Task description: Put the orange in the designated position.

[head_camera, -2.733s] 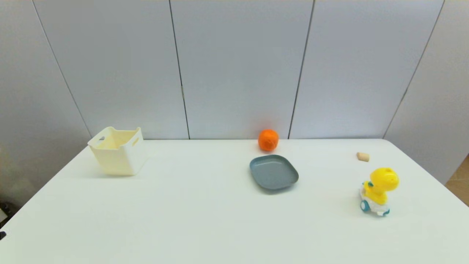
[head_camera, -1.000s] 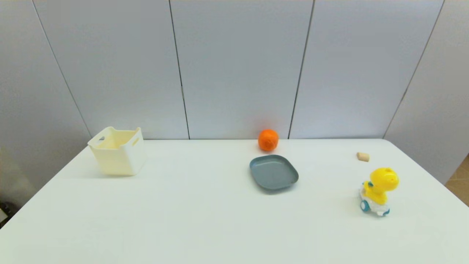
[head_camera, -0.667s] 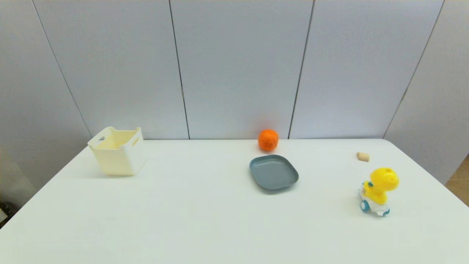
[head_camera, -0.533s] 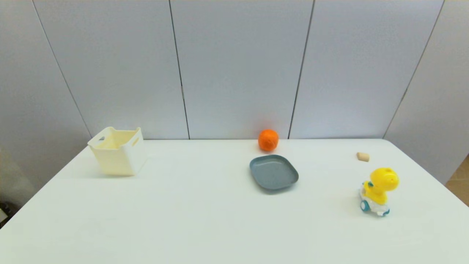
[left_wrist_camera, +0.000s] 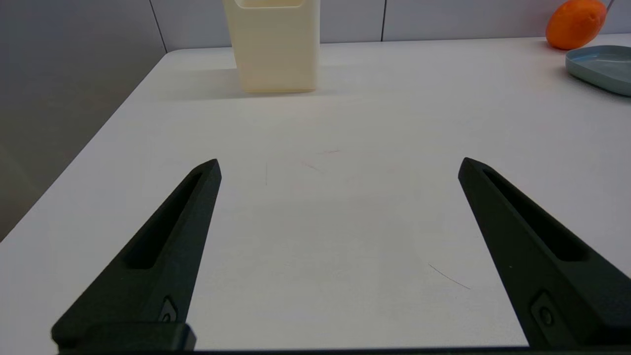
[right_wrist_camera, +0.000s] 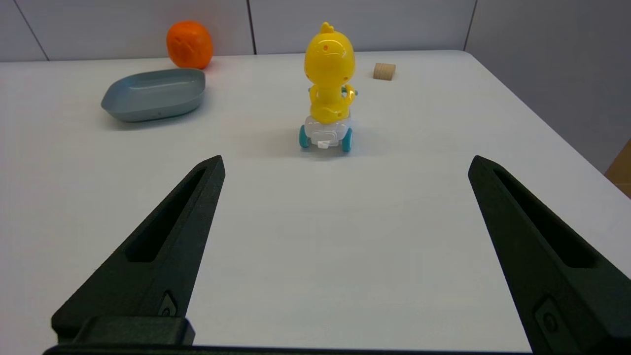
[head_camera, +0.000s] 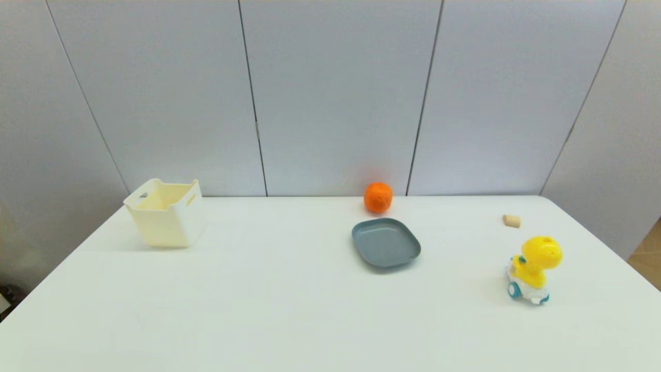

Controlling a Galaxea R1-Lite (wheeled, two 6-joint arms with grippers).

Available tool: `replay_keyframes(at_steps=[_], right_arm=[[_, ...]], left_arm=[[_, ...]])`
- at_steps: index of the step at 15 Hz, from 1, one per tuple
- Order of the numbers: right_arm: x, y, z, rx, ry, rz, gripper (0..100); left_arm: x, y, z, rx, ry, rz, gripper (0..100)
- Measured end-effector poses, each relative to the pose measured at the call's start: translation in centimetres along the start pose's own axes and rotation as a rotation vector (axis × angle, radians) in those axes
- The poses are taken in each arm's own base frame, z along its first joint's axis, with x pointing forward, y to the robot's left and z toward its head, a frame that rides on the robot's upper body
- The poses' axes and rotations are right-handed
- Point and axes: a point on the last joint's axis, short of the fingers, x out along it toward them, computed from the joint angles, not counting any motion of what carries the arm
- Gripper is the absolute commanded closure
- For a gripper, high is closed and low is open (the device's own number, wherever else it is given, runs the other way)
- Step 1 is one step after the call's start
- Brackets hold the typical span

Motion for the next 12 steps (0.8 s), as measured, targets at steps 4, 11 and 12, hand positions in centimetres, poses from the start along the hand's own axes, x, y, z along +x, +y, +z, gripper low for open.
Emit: replay_keyframes(at_steps=[4,11,12], right_arm=[[0.00,0.00,0.00,0.000,0.000,0.000,0],[0.00,0.02,0.00,-0.017,0.000,0.008,0],[0.00,0.02,0.00,-0.018,0.000,0.009,0]], left_arm=[[0.00,0.00,0.00,-0.001,0.000,0.000,0],[0.00,0.00,0.00,0.000,0.000,0.000,0],[0.00,0.00,0.00,0.000,0.000,0.000,0]])
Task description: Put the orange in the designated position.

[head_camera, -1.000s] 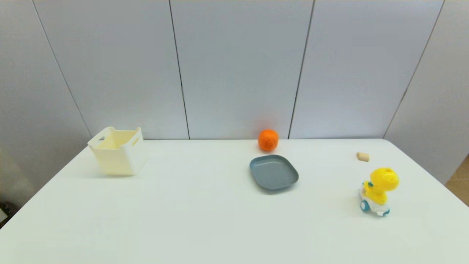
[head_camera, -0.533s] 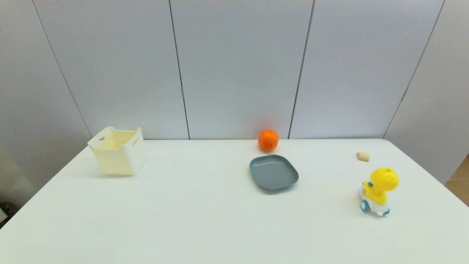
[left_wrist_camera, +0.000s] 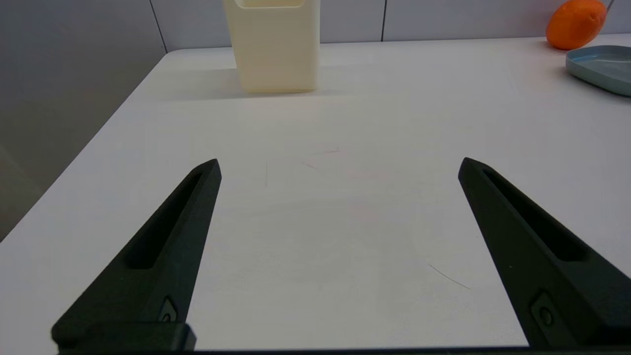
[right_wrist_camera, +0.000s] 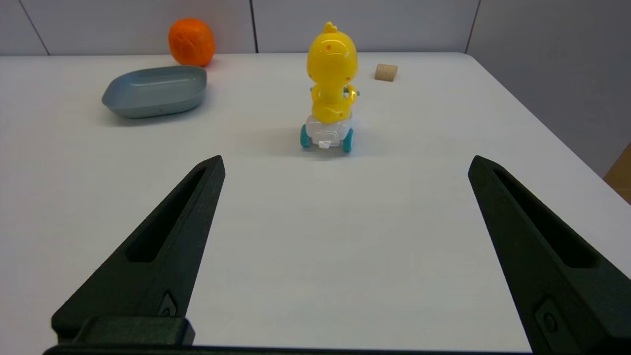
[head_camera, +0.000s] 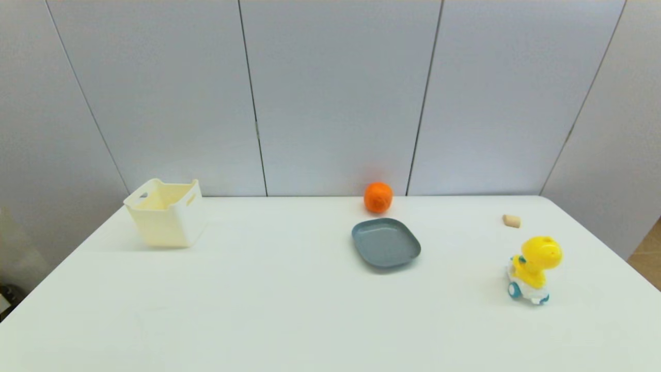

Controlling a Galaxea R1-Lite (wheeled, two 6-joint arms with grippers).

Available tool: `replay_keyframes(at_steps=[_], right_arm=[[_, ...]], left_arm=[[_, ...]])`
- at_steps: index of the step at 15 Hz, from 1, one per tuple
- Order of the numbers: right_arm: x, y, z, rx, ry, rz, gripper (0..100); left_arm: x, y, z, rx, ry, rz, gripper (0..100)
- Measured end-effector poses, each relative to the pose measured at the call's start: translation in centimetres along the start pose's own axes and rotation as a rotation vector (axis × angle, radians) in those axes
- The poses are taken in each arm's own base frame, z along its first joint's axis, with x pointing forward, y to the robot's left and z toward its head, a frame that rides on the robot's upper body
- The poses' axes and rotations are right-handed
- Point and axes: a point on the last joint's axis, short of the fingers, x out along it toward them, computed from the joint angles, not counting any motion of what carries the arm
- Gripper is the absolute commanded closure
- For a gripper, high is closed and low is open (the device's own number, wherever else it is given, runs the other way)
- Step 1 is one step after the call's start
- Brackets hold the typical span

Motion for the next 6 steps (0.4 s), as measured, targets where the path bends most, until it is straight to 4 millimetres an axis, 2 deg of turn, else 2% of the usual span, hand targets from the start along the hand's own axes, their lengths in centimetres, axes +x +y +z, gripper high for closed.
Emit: replay_keyframes(at_steps=[6], right_arm=[[0.00,-0.02,0.00,0.018,0.000,-0.008,0]], left_arm=[[0.00,0.00,0.00,0.000,0.000,0.000,0]])
